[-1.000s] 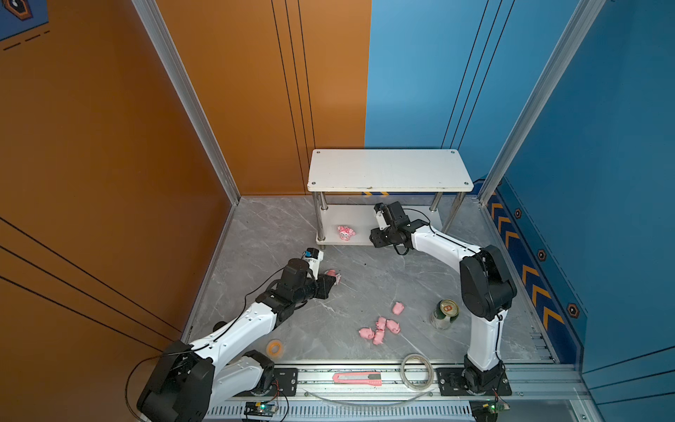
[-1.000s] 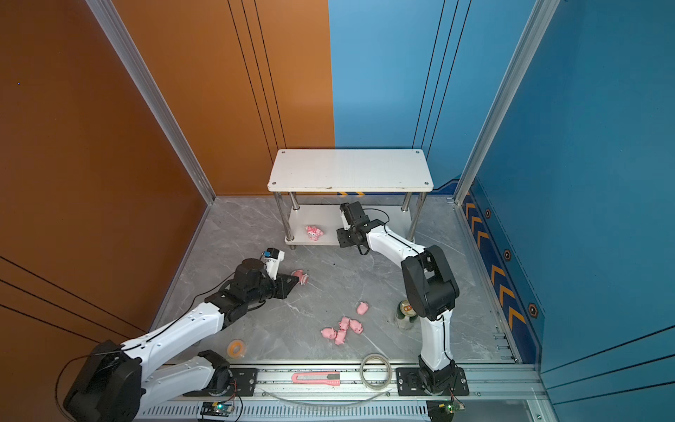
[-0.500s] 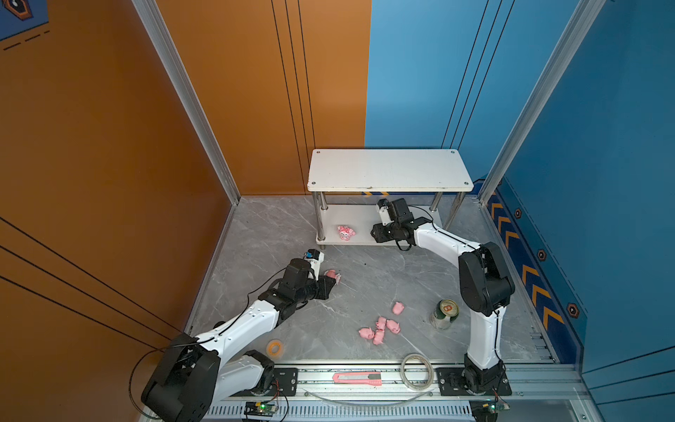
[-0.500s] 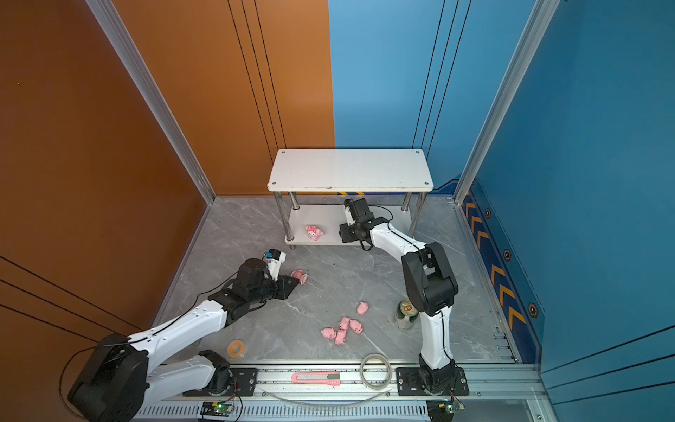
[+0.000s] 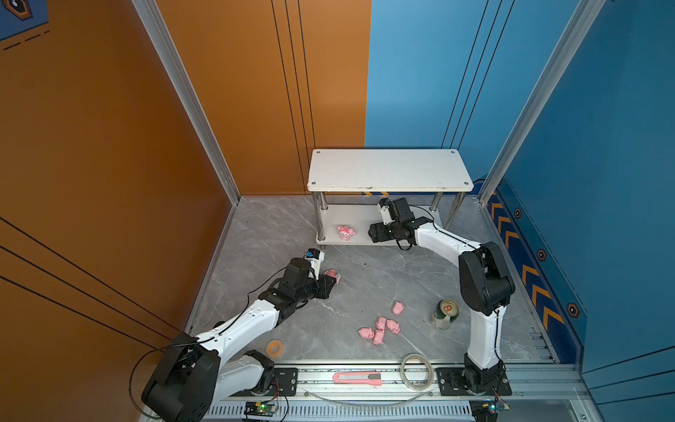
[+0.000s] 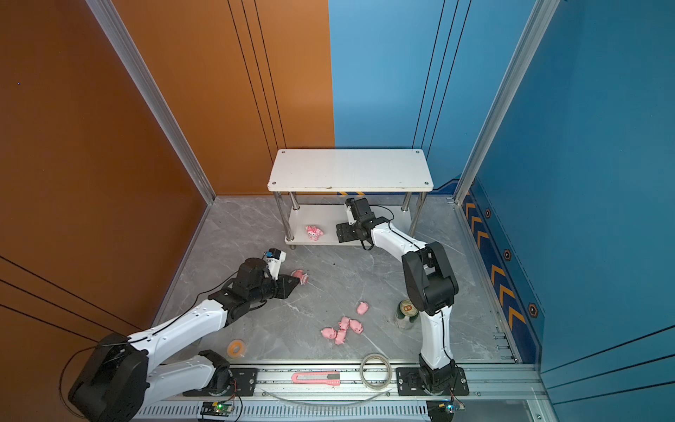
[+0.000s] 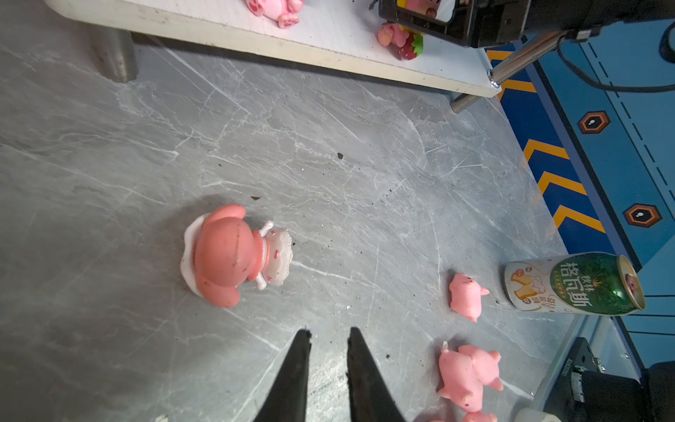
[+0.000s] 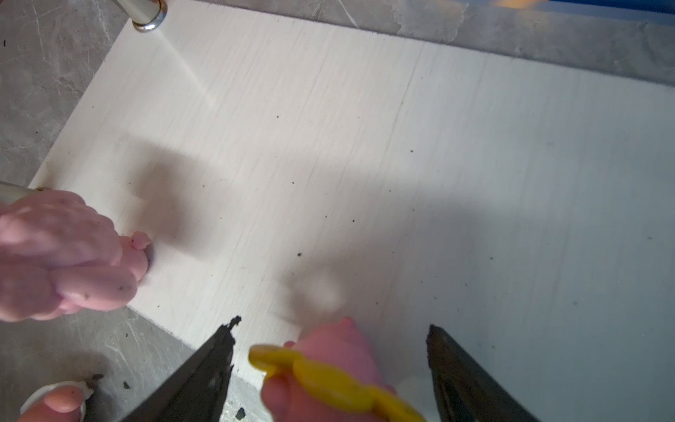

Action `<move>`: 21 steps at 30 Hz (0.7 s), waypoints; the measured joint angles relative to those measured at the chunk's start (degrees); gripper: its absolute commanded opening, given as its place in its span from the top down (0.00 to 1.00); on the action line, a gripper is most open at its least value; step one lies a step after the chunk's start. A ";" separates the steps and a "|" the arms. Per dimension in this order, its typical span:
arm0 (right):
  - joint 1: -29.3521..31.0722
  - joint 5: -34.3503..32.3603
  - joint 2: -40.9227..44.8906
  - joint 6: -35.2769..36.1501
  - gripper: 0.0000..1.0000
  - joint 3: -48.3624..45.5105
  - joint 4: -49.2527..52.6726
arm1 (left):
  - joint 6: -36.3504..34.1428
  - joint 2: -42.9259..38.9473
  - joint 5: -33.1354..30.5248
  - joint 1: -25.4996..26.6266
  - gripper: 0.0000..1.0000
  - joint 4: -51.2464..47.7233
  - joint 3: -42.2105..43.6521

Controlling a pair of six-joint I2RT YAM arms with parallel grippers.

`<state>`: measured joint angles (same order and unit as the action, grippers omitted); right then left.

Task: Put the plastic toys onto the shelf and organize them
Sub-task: 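Open the right gripper to release the pig on the lower tier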

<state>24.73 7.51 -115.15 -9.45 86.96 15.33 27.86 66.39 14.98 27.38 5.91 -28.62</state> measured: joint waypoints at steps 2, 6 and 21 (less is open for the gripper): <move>0.00 0.00 0.00 0.00 0.13 0.00 0.02 | 0.00 0.00 0.02 0.00 0.78 -0.07 0.00; 0.00 -0.04 0.22 -0.66 0.06 -0.17 -0.15 | 0.00 -0.50 -0.15 0.00 0.78 -0.94 0.00; 0.74 -3.48 25.24 -5.05 0.00 -19.21 -3.87 | 0.20 -8.72 -6.08 0.00 0.68 -4.61 1.31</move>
<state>25.47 4.03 -89.91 -14.50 67.75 11.46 28.05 57.67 8.91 27.38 1.30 -27.31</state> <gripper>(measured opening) 0.999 0.320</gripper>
